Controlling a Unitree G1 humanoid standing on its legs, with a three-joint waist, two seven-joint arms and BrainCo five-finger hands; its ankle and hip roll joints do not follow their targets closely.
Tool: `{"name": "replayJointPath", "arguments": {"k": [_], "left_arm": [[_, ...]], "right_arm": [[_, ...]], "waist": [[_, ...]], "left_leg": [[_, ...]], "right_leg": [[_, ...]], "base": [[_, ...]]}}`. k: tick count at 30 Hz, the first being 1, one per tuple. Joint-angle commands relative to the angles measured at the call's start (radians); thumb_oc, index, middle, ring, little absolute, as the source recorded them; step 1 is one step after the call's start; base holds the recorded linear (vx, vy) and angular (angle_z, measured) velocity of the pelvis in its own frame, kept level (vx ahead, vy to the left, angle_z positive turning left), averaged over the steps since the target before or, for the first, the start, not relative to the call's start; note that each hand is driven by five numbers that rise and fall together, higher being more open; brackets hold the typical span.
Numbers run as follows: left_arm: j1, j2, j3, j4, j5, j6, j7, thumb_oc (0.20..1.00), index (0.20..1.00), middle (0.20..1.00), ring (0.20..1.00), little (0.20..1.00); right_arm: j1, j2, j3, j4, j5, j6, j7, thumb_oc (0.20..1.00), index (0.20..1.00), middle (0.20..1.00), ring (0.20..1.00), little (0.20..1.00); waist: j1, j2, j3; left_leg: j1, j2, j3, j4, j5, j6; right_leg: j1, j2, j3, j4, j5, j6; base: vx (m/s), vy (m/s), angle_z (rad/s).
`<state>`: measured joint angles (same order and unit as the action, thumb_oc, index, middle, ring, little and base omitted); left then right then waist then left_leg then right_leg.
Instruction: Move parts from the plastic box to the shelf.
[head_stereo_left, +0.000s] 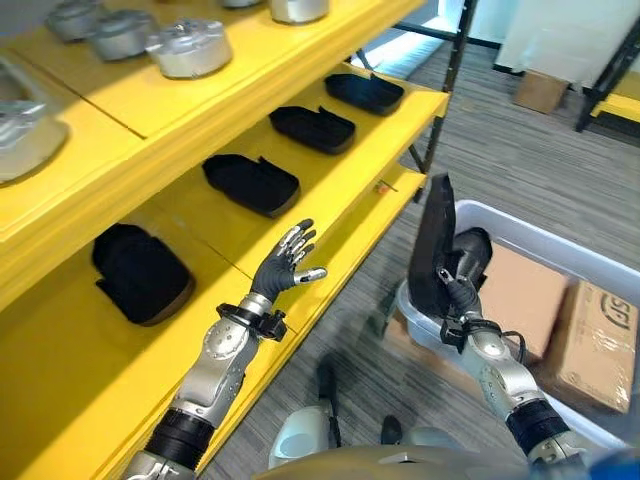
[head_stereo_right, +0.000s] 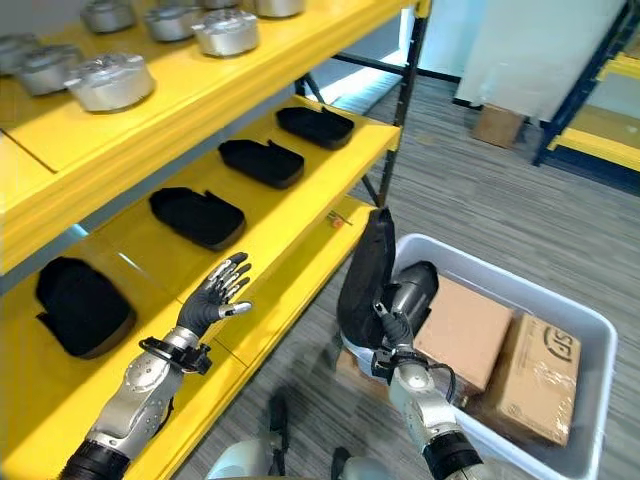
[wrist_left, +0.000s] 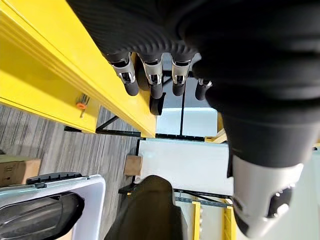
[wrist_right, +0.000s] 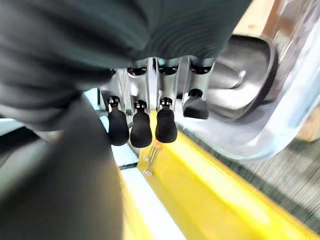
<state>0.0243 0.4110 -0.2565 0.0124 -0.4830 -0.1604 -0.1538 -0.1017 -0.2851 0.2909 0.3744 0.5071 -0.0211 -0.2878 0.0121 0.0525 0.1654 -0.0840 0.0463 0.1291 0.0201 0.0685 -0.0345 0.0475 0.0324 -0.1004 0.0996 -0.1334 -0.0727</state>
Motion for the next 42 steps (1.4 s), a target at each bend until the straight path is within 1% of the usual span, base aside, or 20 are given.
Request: {"name": "replayJointPath", "arguments": {"k": [1,8,11,12,14,15,16,17,18,19,20,21,22,24,26,30,34,39,40,42], "left_arm": [[-0.031,0.012,0.022,-0.057,-0.007,-0.032,-0.022,1.0,1.0,1.0,1.0,1.0],[-0.017,0.004,0.03,-0.072,-0.025,-0.031,-0.015,1.0,1.0,1.0,1.0,1.0],[-0.005,0.001,0.026,-0.076,-0.021,-0.03,-0.009,1.0,1.0,1.0,1.0,1.0],[-0.007,-0.001,0.022,-0.073,-0.02,-0.03,-0.013,1.0,1.0,1.0,1.0,1.0],[-0.023,-0.006,0.008,-0.066,-0.021,-0.024,-0.069,1.0,1.0,1.0,1.0,1.0],[-0.035,-0.009,-0.008,-0.065,-0.019,-0.028,-0.076,1.0,1.0,1.0,1.0,1.0],[-0.041,-0.01,-0.022,-0.066,-0.023,-0.036,-0.068,1.0,1.0,1.0,1.0,1.0],[-0.043,-0.011,-0.025,-0.067,-0.022,-0.038,-0.065,1.0,1.0,1.0,1.0,1.0],[-0.045,-0.011,-0.034,-0.071,-0.015,-0.044,-0.049,1.0,1.0,1.0,1.0,1.0],[-0.047,-0.011,-0.034,-0.071,-0.013,-0.047,-0.047,1.0,1.0,1.0,1.0,1.0],[-0.047,-0.01,-0.039,-0.075,-0.017,-0.051,-0.041,1.0,1.0,1.0,1.0,1.0],[-0.046,-0.009,-0.041,-0.077,-0.019,-0.054,-0.038,1.0,1.0,1.0,1.0,1.0],[-0.05,-0.008,-0.046,-0.077,-0.022,-0.057,-0.033,1.0,1.0,1.0,1.0,1.0],[-0.056,-0.008,-0.05,-0.073,-0.02,-0.06,-0.026,1.0,1.0,1.0,1.0,1.0],[-0.079,-0.012,-0.077,-0.055,-0.009,-0.061,0.019,1.0,1.0,1.0,1.0,1.0],[-0.099,-0.003,-0.096,-0.064,-0.002,-0.043,0.033,1.0,1.0,1.0,1.0,1.0],[-0.089,0.02,-0.09,-0.091,-0.02,-0.027,0.037,1.0,1.0,1.0,1.0,1.0],[-0.058,0.037,-0.077,-0.125,-0.021,-0.016,0.043,1.0,1.0,1.0,1.0,1.0],[-0.042,0.042,-0.069,-0.133,-0.022,-0.02,0.043,1.0,1.0,1.0,1.0,1.0],[-0.033,0.044,-0.064,-0.135,-0.02,-0.026,0.05,1.0,1.0,1.0,1.0,1.0]], "right_arm": [[-0.045,0.013,-0.027,-0.103,-0.035,-0.08,0.023,0.2,0.2,0.2,0.2,0.2],[-0.062,-0.016,-0.012,-0.121,-0.13,-0.097,0.017,0.2,0.2,0.2,0.2,0.2],[-0.063,-0.021,-0.004,-0.131,-0.158,-0.097,0.022,0.2,0.2,0.2,0.2,0.2],[-0.055,-0.022,-0.004,-0.142,-0.175,-0.096,0.018,0.2,0.2,0.2,0.2,0.2],[-0.03,-0.028,-0.009,-0.175,-0.212,-0.1,-0.044,0.2,0.2,0.2,0.2,0.2],[-0.023,-0.036,-0.008,-0.179,-0.233,-0.109,-0.064,0.2,0.2,0.2,0.2,0.2],[-0.03,-0.047,-0.008,-0.163,-0.255,-0.126,-0.074,0.2,0.2,0.2,0.2,0.2],[-0.035,-0.05,-0.007,-0.158,-0.262,-0.127,-0.076,0.2,0.2,0.2,0.2,0.2],[-0.054,-0.063,-0.007,-0.15,-0.286,-0.125,-0.082,0.2,0.2,0.2,0.2,0.2],[-0.062,-0.069,-0.009,-0.148,-0.295,-0.123,-0.083,0.2,0.2,0.2,0.2,0.2],[-0.073,-0.083,-0.007,-0.148,-0.32,-0.119,-0.085,0.2,0.2,0.2,0.2,0.2],[-0.077,-0.089,-0.005,-0.149,-0.335,-0.12,-0.084,0.2,0.2,0.2,0.2,0.2],[-0.089,-0.1,0.004,-0.15,-0.357,-0.119,-0.094,0.2,0.2,0.2,0.2,0.2],[-0.101,-0.111,0.011,-0.152,-0.368,-0.117,-0.096,0.2,0.2,0.2,0.2,0.2],[-0.144,-0.13,0.04,-0.132,-0.393,-0.14,-0.088,0.2,0.2,0.2,0.2,0.2],[-0.168,-0.138,0.043,-0.142,-0.41,-0.131,-0.089,0.2,0.2,0.2,0.2,0.2],[-0.165,-0.139,0.039,-0.171,-0.417,-0.115,-0.071,0.2,0.2,0.2,0.2,0.2],[-0.15,-0.114,0.051,-0.203,-0.423,-0.1,-0.07,0.2,0.2,0.2,0.2,0.2],[-0.152,-0.106,0.058,-0.207,-0.421,-0.099,-0.059,0.2,0.2,0.2,0.2,0.2],[-0.154,-0.099,0.066,-0.214,-0.423,-0.099,-0.051,0.2,0.2,0.2,0.2,0.2]], "waist": [[-0.023,-0.022,0.011],[-0.007,-0.008,0.036],[-0.005,-0.007,0.044],[-0.011,-0.005,0.048],[-0.048,-0.006,0.051],[-0.067,-0.01,0.057],[-0.075,-0.018,0.065],[-0.076,-0.02,0.067],[-0.082,-0.026,0.072],[-0.086,-0.028,0.072],[-0.093,-0.036,0.067],[-0.097,-0.039,0.064],[-0.102,-0.049,0.056],[-0.106,-0.057,0.049],[-0.102,-0.047,0.029],[-0.112,-0.028,0.033],[-0.11,-0.009,0.039],[-0.085,-0.008,0.056],[-0.07,-0.009,0.063],[-0.057,-0.01,0.068]], "left_leg": [[0.107,-0.035,-0.024,-0.098,-0.015,0.031],[0.08,-0.034,-0.052,-0.098,0.0,0.015],[0.078,-0.026,-0.036,-0.095,0.007,0.007],[0.078,-0.019,0.008,-0.091,0.011,0.001],[0.09,0.004,0.197,-0.056,-0.005,-0.012],[0.086,0.029,0.256,-0.013,-0.016,-0.015],[0.081,0.058,0.274,0.046,-0.044,-0.015],[0.08,0.067,0.277,0.064,-0.053,-0.015],[0.086,0.102,0.292,0.116,-0.062,-0.019],[0.091,0.122,0.3,0.143,-0.056,-0.025],[0.107,0.162,0.309,0.195,-0.033,-0.038],[0.11,0.178,0.307,0.217,-0.023,-0.046],[0.127,0.222,0.308,0.269,0.007,-0.06],[0.135,0.256,0.299,0.319,0.03,-0.072],[0.161,0.243,0.273,0.288,-0.002,-0.062],[0.182,0.234,0.317,0.233,-0.033,-0.05],[0.193,0.198,0.33,0.176,-0.071,-0.028],[0.207,0.147,0.311,0.107,-0.134,0.005],[0.206,0.139,0.298,0.088,-0.131,0.006],[0.202,0.136,0.288,0.077,-0.125,0.006]], "right_leg": [[0.0,-0.009,-0.013,-0.027,0.064,0.096],[-0.008,-0.016,-0.041,-0.033,0.062,0.085],[0.002,-0.021,-0.068,-0.031,0.058,0.083],[0.013,-0.026,-0.092,-0.034,0.057,0.085],[0.028,-0.052,-0.17,-0.028,0.041,0.095],[0.026,-0.069,-0.205,-0.01,0.034,0.09],[0.021,-0.084,-0.222,0.017,0.017,0.081],[0.019,-0.088,-0.225,0.024,0.014,0.077],[0.012,-0.099,-0.235,0.042,0.006,0.065],[0.011,-0.103,-0.239,0.049,0.001,0.058],[0.008,-0.11,-0.244,0.059,-0.006,0.045],[0.007,-0.111,-0.246,0.063,-0.009,0.039],[0.003,-0.121,-0.251,0.079,-0.018,0.026],[-0.004,-0.129,-0.251,0.094,-0.026,0.015],[-0.036,-0.153,-0.245,0.167,-0.062,0.017],[-0.035,-0.171,-0.254,0.19,-0.074,0.03],[-0.039,-0.196,-0.249,0.196,-0.059,0.063],[-0.052,-0.23,-0.249,0.201,-0.022,0.11],[-0.056,-0.239,-0.254,0.201,-0.012,0.125],[-0.059,-0.242,-0.259,0.201,-0.008,0.133]], "base": [[-0.16,-0.117,0.18],[-0.12,-0.034,0.16],[-0.03,-0.013,0.13],[-0.07,-0.012,0.05],[-0.09,0.012,0.69],[-0.11,0.035,1.64],[-0.11,0.032,1.86],[-0.07,0.077,1.42],[-0.04,0.085,0.8],[-0.03,0.128,0.22],[0.0,0.103,0.05],[0.03,0.152,0.16],[0.04,0.134,0.23],[0.04,0.177,0.23],[0.08,0.427,0.2],[0.06,0.297,0.15],[0.05,0.277,0.37],[0.01,0.217,0.44],[-0.02,0.15,0.25],[-0.02,0.105,0.3]]}}
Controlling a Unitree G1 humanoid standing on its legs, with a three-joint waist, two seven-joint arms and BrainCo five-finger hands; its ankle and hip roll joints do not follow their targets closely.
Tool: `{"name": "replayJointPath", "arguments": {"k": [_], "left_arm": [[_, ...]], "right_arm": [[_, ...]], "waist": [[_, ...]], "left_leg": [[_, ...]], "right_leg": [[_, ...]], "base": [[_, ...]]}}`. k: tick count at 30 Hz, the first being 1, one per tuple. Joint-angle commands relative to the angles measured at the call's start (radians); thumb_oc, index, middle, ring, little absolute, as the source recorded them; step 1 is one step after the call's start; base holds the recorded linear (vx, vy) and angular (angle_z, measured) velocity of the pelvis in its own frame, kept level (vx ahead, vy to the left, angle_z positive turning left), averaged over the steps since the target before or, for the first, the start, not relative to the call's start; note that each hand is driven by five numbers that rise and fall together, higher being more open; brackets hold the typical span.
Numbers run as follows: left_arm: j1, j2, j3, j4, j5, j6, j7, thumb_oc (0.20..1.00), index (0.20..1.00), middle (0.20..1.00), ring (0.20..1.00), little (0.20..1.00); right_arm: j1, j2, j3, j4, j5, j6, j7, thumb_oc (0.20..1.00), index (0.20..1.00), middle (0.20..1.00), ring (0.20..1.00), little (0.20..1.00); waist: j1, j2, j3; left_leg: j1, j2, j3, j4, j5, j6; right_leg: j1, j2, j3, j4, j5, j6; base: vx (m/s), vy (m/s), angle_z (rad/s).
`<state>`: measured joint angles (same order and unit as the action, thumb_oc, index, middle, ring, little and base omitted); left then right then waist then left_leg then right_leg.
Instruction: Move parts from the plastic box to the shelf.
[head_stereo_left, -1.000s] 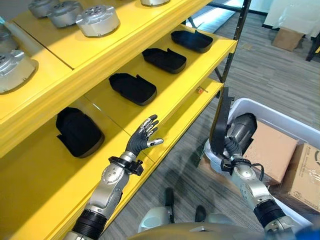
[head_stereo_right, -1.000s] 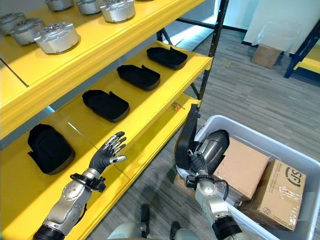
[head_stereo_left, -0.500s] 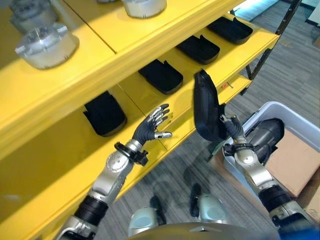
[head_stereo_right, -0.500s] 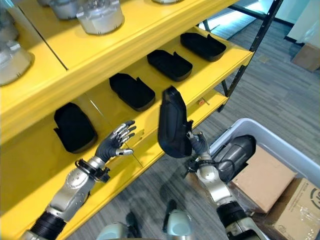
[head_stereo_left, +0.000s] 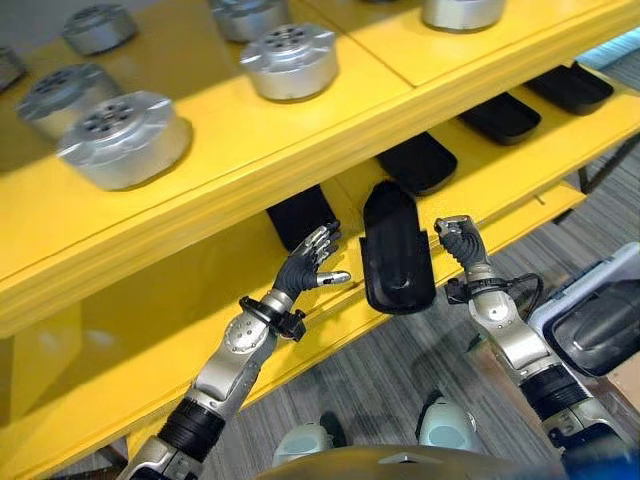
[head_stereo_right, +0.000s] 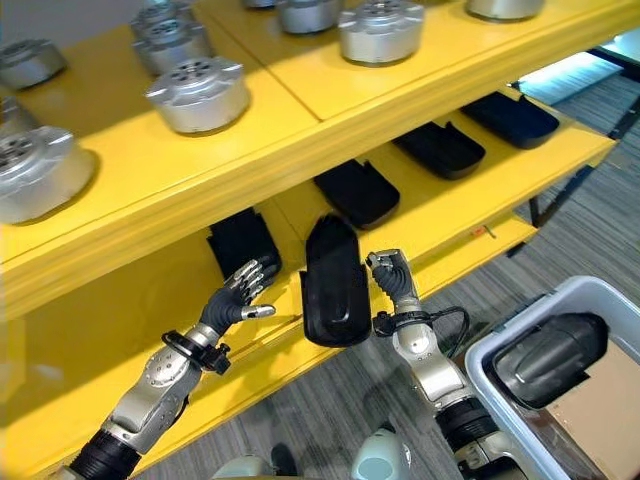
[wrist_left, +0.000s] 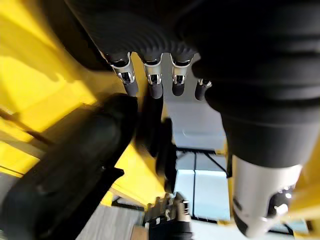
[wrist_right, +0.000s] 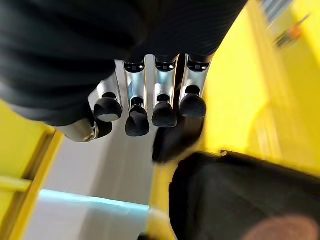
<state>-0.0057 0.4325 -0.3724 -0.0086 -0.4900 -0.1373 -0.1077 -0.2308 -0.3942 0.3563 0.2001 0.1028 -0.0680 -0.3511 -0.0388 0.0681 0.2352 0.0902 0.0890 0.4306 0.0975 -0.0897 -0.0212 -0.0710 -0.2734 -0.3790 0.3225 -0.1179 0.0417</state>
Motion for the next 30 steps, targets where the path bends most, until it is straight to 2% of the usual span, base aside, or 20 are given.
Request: {"name": "replayJointPath", "arguments": {"k": [1,5,8,10,17,27,28,29,30], "left_arm": [[0.002,0.023,0.055,-0.113,-0.011,-0.055,0.005,1.0,1.0,1.0,1.0,1.0],[0.018,0.022,0.071,-0.12,-0.02,-0.063,0.021,1.0,1.0,1.0,1.0,1.0],[0.032,0.015,0.081,-0.117,-0.022,-0.075,0.026,1.0,1.0,1.0,1.0,1.0],[0.038,0.014,0.088,-0.119,-0.026,-0.078,0.022,1.0,1.0,1.0,1.0,1.0],[0.053,0.012,0.098,-0.128,-0.049,-0.087,0.012,1.0,1.0,1.0,1.0,1.0],[0.06,0.006,0.092,-0.13,-0.051,-0.101,0.013,1.0,1.0,1.0,1.0,1.0],[0.061,0.007,0.093,-0.134,-0.052,-0.105,0.018,1.0,1.0,1.0,1.0,1.0],[0.06,0.006,0.095,-0.136,-0.053,-0.106,0.022,1.0,1.0,1.0,1.0,1.0],[0.06,0.005,0.095,-0.136,-0.053,-0.107,0.023,1.0,1.0,1.0,1.0,1.0]], "right_arm": [[-0.025,0.013,0.004,-0.04,-0.014,-0.055,0.013,0.2,0.2,0.2,0.2,0.2],[-0.055,0.028,0.028,-0.041,0.014,-0.061,0.047,0.2,0.2,0.2,0.2,0.2],[-0.118,0.078,0.072,-0.007,0.016,-0.033,-0.003,0.2,0.2,0.2,0.2,0.2],[-0.129,0.09,0.073,0.006,0.032,-0.021,-0.014,0.2,0.2,0.2,0.2,0.2],[-0.138,0.108,0.068,0.045,0.042,-0.027,-0.067,0.2,0.2,0.2,0.2,0.2],[-0.159,0.106,0.045,0.016,-0.005,-0.059,-0.136,0.2,0.2,0.2,0.2,0.2],[-0.162,0.1,0.037,-0.004,-0.013,-0.063,-0.144,0.266,0.266,0.266,0.266,0.266],[-0.163,0.094,0.03,-0.026,-0.02,-0.064,-0.155,0.542,0.542,0.542,0.542,0.542],[-0.163,0.092,0.028,-0.031,-0.024,-0.067,-0.159,0.652,0.652,0.652,0.652,0.652]], "waist": [[0.0,-0.026,0.0],[0.036,-0.03,0.008],[0.08,-0.032,0.017],[0.091,-0.031,0.02],[0.109,-0.03,0.019],[0.099,-0.037,0.0],[0.095,-0.038,-0.002],[0.091,-0.039,-0.003],[0.09,-0.039,-0.003]], "left_leg": [[0.024,0.093,-0.018,-0.001,0.036,-0.008],[-0.002,0.092,-0.038,0.005,0.044,-0.013],[-0.029,0.093,-0.059,0.015,0.053,-0.018],[-0.033,0.094,-0.062,0.011,0.059,-0.02],[-0.035,0.103,-0.058,0.002,0.075,-0.031],[-0.008,0.107,-0.043,-0.013,0.079,-0.034],[-0.005,0.106,-0.04,-0.016,0.079,-0.034],[-0.004,0.106,-0.036,-0.019,0.079,-0.034],[-0.003,0.106,-0.036,-0.019,0.08,-0.034]], "right_leg": [[0.061,0.063,0.016,-0.023,-0.023,0.02],[0.068,0.058,-0.002,-0.032,-0.024,0.022],[0.072,0.052,-0.027,-0.025,-0.031,0.019],[0.076,0.051,-0.035,-0.03,-0.028,0.021],[0.092,0.045,-0.056,-0.052,-0.013,0.03],[0.133,0.059,-0.049,-0.098,-0.003,0.031],[0.136,0.061,-0.048,-0.103,-0.001,0.031],[0.137,0.062,-0.046,-0.107,0.001,0.032],[0.137,0.062,-0.046,-0.108,0.001,0.032]], "base": [[-0.03,0.105,0.3],[-0.03,0.073,0.19],[-0.04,0.046,0.18],[-0.04,0.026,0.11],[-0.03,0.012,0.12],[0.01,-0.003,0.01],[0.0,0.037,-0.07],[0.0,0.035,-0.06],[-0.03,0.058,-0.1]]}}
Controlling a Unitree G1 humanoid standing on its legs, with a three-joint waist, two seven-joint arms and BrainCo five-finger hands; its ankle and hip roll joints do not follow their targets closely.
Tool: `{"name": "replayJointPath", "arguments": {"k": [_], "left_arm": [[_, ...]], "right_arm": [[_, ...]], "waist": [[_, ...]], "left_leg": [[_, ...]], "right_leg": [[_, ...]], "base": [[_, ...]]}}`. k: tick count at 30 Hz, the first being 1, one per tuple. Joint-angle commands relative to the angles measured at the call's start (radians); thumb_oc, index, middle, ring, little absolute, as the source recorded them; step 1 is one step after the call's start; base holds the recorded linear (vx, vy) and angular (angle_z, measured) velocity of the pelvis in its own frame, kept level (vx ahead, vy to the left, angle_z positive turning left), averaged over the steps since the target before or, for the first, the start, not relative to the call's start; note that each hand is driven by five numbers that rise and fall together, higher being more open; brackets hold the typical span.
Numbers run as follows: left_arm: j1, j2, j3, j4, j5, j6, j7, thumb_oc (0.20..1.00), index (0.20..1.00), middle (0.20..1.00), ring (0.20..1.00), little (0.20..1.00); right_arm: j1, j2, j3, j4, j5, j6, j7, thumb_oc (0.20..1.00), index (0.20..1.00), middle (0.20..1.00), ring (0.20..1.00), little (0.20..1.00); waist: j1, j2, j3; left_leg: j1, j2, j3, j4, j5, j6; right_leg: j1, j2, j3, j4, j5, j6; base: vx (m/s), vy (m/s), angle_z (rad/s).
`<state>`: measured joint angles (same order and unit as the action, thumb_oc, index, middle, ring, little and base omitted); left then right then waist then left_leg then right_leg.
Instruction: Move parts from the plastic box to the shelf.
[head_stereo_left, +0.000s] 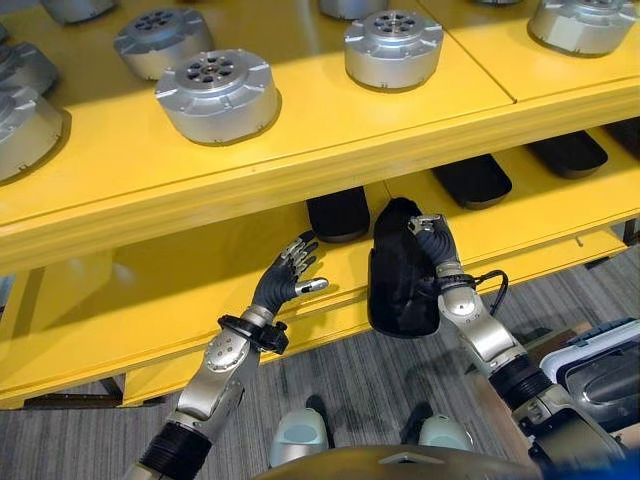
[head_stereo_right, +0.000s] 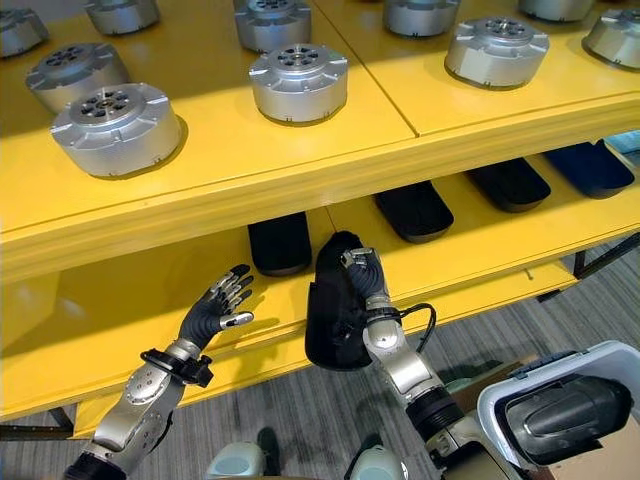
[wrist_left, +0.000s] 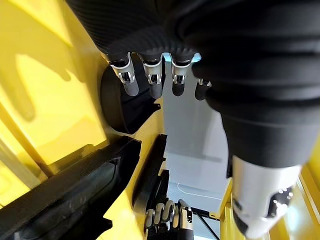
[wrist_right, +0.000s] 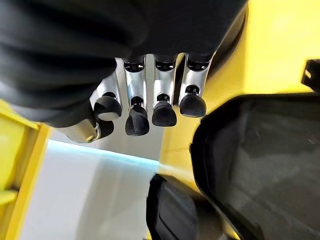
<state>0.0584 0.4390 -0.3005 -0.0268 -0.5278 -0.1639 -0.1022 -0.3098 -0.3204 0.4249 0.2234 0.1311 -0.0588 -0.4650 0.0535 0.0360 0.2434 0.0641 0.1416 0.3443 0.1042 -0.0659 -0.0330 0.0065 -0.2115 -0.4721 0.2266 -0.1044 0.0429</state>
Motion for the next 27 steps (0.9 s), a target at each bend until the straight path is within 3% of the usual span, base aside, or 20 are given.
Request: {"name": "replayJointPath", "arguments": {"k": [1,14,15,17,18,23,24,26,27], "left_arm": [[-0.007,-0.002,0.024,-0.124,-0.014,-0.085,0.023,1.0,1.0,1.0,1.0,1.0],[-0.002,0.007,0.076,-0.167,-0.003,-0.13,-0.009,1.0,1.0,1.0,1.0,1.0],[-0.006,0.014,0.084,-0.168,-0.01,-0.141,-0.032,1.0,1.0,1.0,1.0,1.0],[-0.033,0.028,0.09,-0.177,0.03,-0.149,-0.033,1.0,1.0,1.0,1.0,1.0],[-0.029,0.039,0.093,-0.18,0.03,-0.162,-0.021,1.0,1.0,1.0,1.0,1.0],[-0.016,0.057,0.107,-0.178,0.003,-0.161,-0.005,1.0,1.0,1.0,1.0,1.0],[-0.02,0.054,0.108,-0.175,-0.012,-0.157,-0.006,1.0,1.0,1.0,1.0,1.0],[-0.024,0.049,0.108,-0.171,-0.012,-0.154,-0.004,1.0,1.0,1.0,1.0,1.0],[-0.027,0.046,0.113,-0.17,-0.016,-0.142,-0.01,1.0,1.0,1.0,1.0,1.0]], "right_arm": [[-0.079,0.01,-0.05,-0.092,-0.059,-0.081,-0.041,1.0,1.0,1.0,1.0,1.0],[0.107,-0.133,-0.122,-0.399,-0.113,-0.089,0.078,1.0,1.0,1.0,1.0,1.0],[0.15,-0.15,-0.148,-0.42,-0.115,-0.08,0.084,1.0,1.0,1.0,1.0,1.0],[0.243,-0.157,-0.208,-0.46,-0.132,-0.084,0.116,1.0,1.0,1.0,1.0,1.0],[0.283,-0.152,-0.234,-0.478,-0.137,-0.115,0.154,1.0,1.0,1.0,1.0,1.0],[0.366,-0.188,-0.277,-0.519,-0.092,-0.162,0.194,1.0,1.0,1.0,1.0,1.0],[0.372,-0.193,-0.279,-0.525,-0.089,-0.168,0.196,1.0,1.0,1.0,1.0,1.0],[0.374,-0.195,-0.281,-0.525,-0.084,-0.174,0.202,1.0,1.0,1.0,1.0,1.0],[0.374,-0.197,-0.282,-0.529,-0.073,-0.182,0.222,1.0,1.0,1.0,1.0,1.0]], "waist": [[-0.008,-0.007,-0.013],[-0.07,-0.035,-0.028],[-0.087,-0.039,-0.025],[-0.133,-0.045,-0.012],[-0.155,-0.048,0.0],[-0.196,-0.042,-0.018],[-0.199,-0.04,-0.022],[-0.199,-0.04,-0.025],[-0.2,-0.04,-0.027]], "left_leg": [[0.025,0.051,0.055,-0.028,0.055,-0.021],[0.067,0.01,0.117,-0.045,0.018,0.011],[0.075,-0.005,0.133,-0.051,0.012,0.022],[0.094,-0.047,0.161,-0.09,0.001,0.036],[0.104,-0.061,0.177,-0.118,-0.004,0.043],[0.089,-0.081,0.171,-0.155,0.02,0.063],[0.083,-0.089,0.165,-0.163,0.023,0.067],[0.08,-0.097,0.155,-0.169,0.025,0.07],[0.074,-0.108,0.141,-0.179,0.027,0.076]], "right_leg": [[0.059,0.001,0.051,-0.017,-0.009,0.033],[0.063,-0.016,0.081,-0.081,0.057,0.086],[0.051,-0.028,0.085,-0.096,0.089,0.106],[-0.014,-0.075,0.102,-0.134,0.217,0.155],[-0.071,-0.094,0.12,-0.106,0.273,0.184],[-0.097,0.032,0.177,0.021,0.127,0.151],[-0.092,0.067,0.184,0.053,0.078,0.129],[-0.083,0.089,0.189,0.071,0.046,0.113],[-0.078,0.126,0.199,0.098,0.01,0.095]], "base": [[-0.04,0.069,-0.11],[-0.06,0.169,-0.15],[-0.16,0.552,-0.37],[-0.21,0.578,-0.59],[-0.21,0.368,-0.59],[-0.11,0.133,-0.45],[-0.08,0.046,0.21],[-0.09,0.009,0.35],[-0.11,-0.016,0.38]]}}
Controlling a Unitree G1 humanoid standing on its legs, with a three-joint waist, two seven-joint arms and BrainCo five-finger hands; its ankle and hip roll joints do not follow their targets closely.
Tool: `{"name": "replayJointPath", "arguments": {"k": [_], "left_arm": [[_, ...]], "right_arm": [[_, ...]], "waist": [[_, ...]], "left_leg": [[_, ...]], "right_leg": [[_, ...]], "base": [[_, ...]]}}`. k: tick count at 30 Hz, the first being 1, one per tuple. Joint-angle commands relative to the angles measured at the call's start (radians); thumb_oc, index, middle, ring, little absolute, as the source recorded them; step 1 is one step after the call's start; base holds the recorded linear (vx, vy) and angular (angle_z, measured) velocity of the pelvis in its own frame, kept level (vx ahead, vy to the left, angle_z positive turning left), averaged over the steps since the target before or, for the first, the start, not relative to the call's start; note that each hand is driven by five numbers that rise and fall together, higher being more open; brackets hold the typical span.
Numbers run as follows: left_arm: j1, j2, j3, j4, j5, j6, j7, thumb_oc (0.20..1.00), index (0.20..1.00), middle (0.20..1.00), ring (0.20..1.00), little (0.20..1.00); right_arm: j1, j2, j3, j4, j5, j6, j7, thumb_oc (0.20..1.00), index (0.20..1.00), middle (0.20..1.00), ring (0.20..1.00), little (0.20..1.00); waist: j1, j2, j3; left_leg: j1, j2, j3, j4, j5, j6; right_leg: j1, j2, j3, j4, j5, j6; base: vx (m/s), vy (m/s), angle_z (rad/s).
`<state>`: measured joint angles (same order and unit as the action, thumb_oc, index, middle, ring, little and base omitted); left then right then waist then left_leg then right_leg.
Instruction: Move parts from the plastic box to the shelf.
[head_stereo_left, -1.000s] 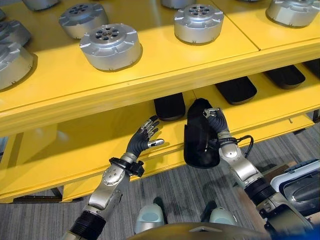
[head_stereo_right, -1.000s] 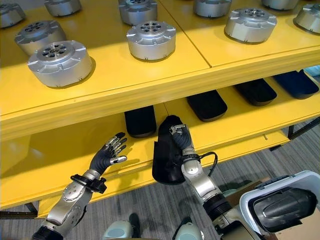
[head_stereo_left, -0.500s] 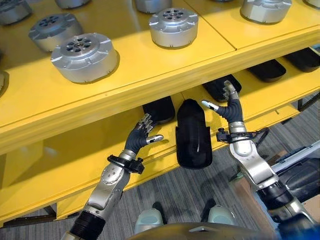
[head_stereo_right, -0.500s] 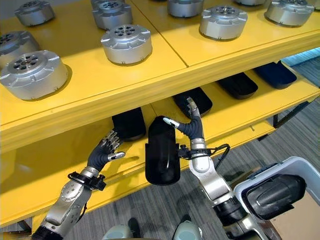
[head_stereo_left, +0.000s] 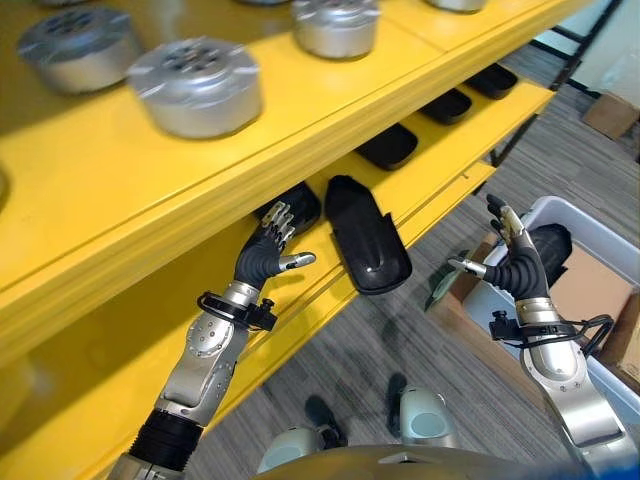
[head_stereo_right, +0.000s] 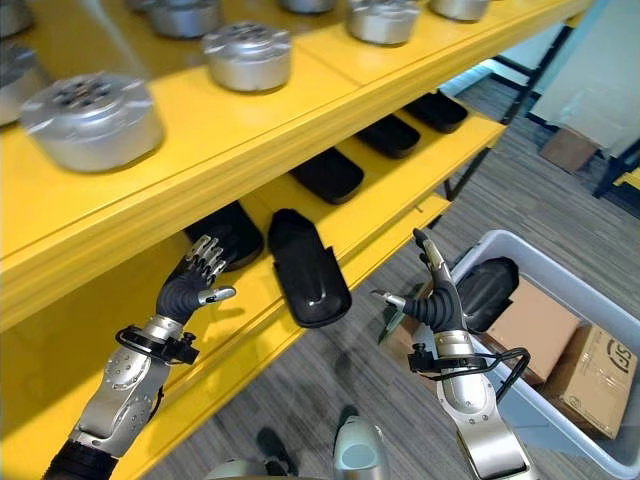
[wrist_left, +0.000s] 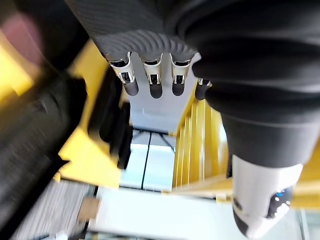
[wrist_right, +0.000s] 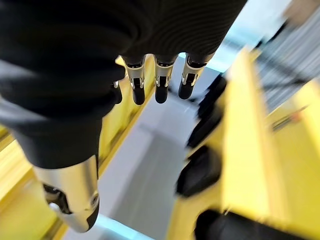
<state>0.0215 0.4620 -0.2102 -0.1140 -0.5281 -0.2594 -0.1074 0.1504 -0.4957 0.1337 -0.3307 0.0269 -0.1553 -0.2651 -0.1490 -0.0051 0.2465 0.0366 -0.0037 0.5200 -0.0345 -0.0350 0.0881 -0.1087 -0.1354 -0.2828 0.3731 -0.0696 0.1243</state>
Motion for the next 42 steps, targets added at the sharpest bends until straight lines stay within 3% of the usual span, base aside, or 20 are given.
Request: {"name": "replayJointPath", "arguments": {"k": [1,5,12,17,19,20,23,25,27,29,30,34,38,40,42], "left_arm": [[0.009,0.022,0.025,-0.083,-0.018,-0.044,-0.01,1.0,1.0,1.0,1.0,1.0],[-0.004,0.022,0.035,-0.072,-0.014,-0.011,-0.015,1.0,1.0,1.0,1.0,1.0],[0.031,0.005,0.032,-0.077,-0.009,0.029,-0.01,1.0,1.0,1.0,1.0,1.0],[0.039,0.016,0.024,-0.083,-0.036,0.018,0.034,1.0,1.0,1.0,1.0,1.0],[0.045,0.014,0.025,-0.093,-0.042,0.017,0.015,1.0,1.0,1.0,1.0,1.0],[0.052,0.016,0.031,-0.1,-0.037,0.019,0.004,1.0,1.0,1.0,1.0,1.0],[0.061,0.023,0.036,-0.107,-0.04,0.018,0.007,1.0,1.0,1.0,1.0,1.0],[0.052,0.032,0.038,-0.098,-0.055,0.02,-0.004,1.0,1.0,1.0,1.0,1.0],[0.035,0.029,0.023,-0.08,-0.052,0.019,-0.025,1.0,1.0,1.0,1.0,1.0],[0.019,0.032,0.003,-0.062,-0.029,0.015,-0.018,1.0,1.0,1.0,1.0,1.0],[0.0,0.036,-0.026,-0.06,-0.058,0.039,-0.019,1.0,1.0,1.0,1.0,1.0],[0.005,0.044,-0.049,-0.074,-0.074,0.053,-0.037,1.0,1.0,1.0,1.0,1.0],[0.041,0.05,-0.047,-0.091,-0.081,0.035,-0.056,1.0,1.0,1.0,1.0,1.0],[0.025,0.056,-0.068,-0.087,-0.074,0.034,-0.101,1.0,1.0,1.0,1.0,1.0],[0.014,0.061,-0.077,-0.083,-0.073,0.035,-0.119,1.0,1.0,1.0,1.0,1.0]], "right_arm": [[-0.086,-0.023,0.009,0.022,0.032,-0.091,0.032,1.0,1.0,1.0,1.0,1.0],[-0.119,-0.03,0.027,0.037,0.028,-0.098,0.01,1.0,1.0,1.0,1.0,1.0],[-0.102,-0.042,0.035,0.022,-0.054,-0.133,0.02,1.0,1.0,1.0,1.0,1.0],[-0.151,-0.076,0.115,0.02,-0.104,-0.143,0.015,1.0,1.0,1.0,1.0,1.0],[-0.173,-0.084,0.147,0.039,-0.13,-0.137,-0.022,1.0,1.0,1.0,1.0,1.0],[-0.186,-0.081,0.156,0.056,-0.153,-0.15,-0.029,1.0,1.0,1.0,1.0,1.0],[-0.185,-0.09,0.154,0.054,-0.15,-0.167,-0.007,1.0,1.0,1.0,1.0,1.0],[-0.176,-0.114,0.15,0.044,-0.134,-0.171,0.02,1.0,1.0,1.0,1.0,1.0],[-0.18,-0.127,0.161,0.062,-0.139,-0.174,0.009,1.0,1.0,1.0,1.0,1.0],[-0.192,-0.138,0.174,0.089,-0.164,-0.19,-0.014,1.0,1.0,1.0,1.0,1.0],[-0.204,-0.145,0.187,0.097,-0.2,-0.175,-0.044,1.0,1.0,1.0,1.0,1.0],[-0.225,-0.15,0.205,0.117,-0.316,-0.145,-0.073,1.0,1.0,1.0,1.0,1.0],[-0.208,-0.161,0.205,0.135,-0.329,-0.08,-0.083,1.0,1.0,1.0,1.0,1.0],[-0.182,-0.169,0.182,0.147,-0.412,-0.035,-0.146,1.0,1.0,1.0,1.0,1.0],[-0.176,-0.173,0.175,0.156,-0.442,-0.017,-0.166,1.0,1.0,1.0,1.0,1.0]], "waist": [[0.003,0.0,-0.031],[0.021,0.001,-0.024],[0.024,0.01,-0.036],[0.022,0.023,-0.005],[0.013,0.024,0.009],[0.013,0.02,0.009],[0.013,0.013,0.003],[0.008,0.011,-0.012],[0.004,0.013,-0.032],[-0.001,0.022,-0.038],[-0.009,0.043,-0.041],[-0.003,0.06,-0.042],[0.013,0.038,-0.043],[0.004,0.023,-0.047],[0.001,0.02,-0.047]], "left_leg": [[0.1,0.034,-0.037,-0.042,-0.004,-0.044],[0.073,0.033,-0.046,-0.031,0.005,-0.056],[0.03,0.045,-0.057,-0.018,0.041,-0.093],[-0.055,0.075,0.023,0.078,0.036,-0.096],[-0.065,0.117,0.075,0.162,0.004,-0.088],[-0.052,0.148,0.074,0.222,-0.023,-0.083],[-0.034,0.185,0.042,0.276,-0.036,-0.091],[0.003,0.264,0.005,0.29,0.02,-0.131],[0.022,0.314,-0.034,0.272,0.081,-0.166],[0.043,0.304,-0.033,0.234,0.063,-0.161],[0.06,0.285,-0.015,0.198,0.041,-0.155],[0.069,0.254,-0.025,0.167,0.024,-0.15],[0.079,0.215,-0.055,0.116,-0.014,-0.137],[0.071,0.2,-0.128,0.096,-0.014,-0.124],[0.059,0.201,-0.143,0.091,0.004,-0.114]], "right_leg": [[0.037,0.058,0.012,-0.038,-0.035,0.009],[0.072,0.082,-0.016,-0.1,-0.07,-0.024],[0.176,0.097,0.015,-0.263,-0.038,-0.048],[0.195,0.097,-0.005,-0.288,-0.054,-0.083],[0.193,0.084,-0.028,-0.275,-0.06,-0.097],[0.186,0.073,-0.032,-0.254,-0.07,-0.108],[0.174,0.065,-0.022,-0.224,-0.084,-0.117],[0.152,0.052,-0.021,-0.177,-0.11,-0.132],[0.127,0.031,-0.022,-0.132,-0.131,-0.139],[0.111,0.007,-0.027,-0.101,-0.14,-0.13],[0.108,-0.015,-0.033,-0.085,-0.143,-0.117],[0.116,-0.031,-0.02,-0.101,-0.123,-0.095],[0.122,-0.034,-0.008,-0.125,-0.099,-0.067],[0.112,-0.025,0.074,-0.095,-0.113,-0.05],[0.102,-0.017,0.098,-0.098,-0.095,-0.051]], "base": [[-0.16,-0.049,0.45],[-0.16,-0.145,0.1],[-0.11,-0.158,-0.06],[-0.18,-0.111,-0.22],[-0.23,-0.107,0.22],[-0.14,-0.055,0.41],[-0.03,0.02,0.19],[0.02,0.151,-0.07],[0.03,0.348,0.02],[0.04,0.435,0.27],[0.05,0.4,0.36],[0.07,0.37,0.42],[0.02,0.268,0.15],[-0.05,0.051,0.27],[-0.09,-0.067,0.97]]}}
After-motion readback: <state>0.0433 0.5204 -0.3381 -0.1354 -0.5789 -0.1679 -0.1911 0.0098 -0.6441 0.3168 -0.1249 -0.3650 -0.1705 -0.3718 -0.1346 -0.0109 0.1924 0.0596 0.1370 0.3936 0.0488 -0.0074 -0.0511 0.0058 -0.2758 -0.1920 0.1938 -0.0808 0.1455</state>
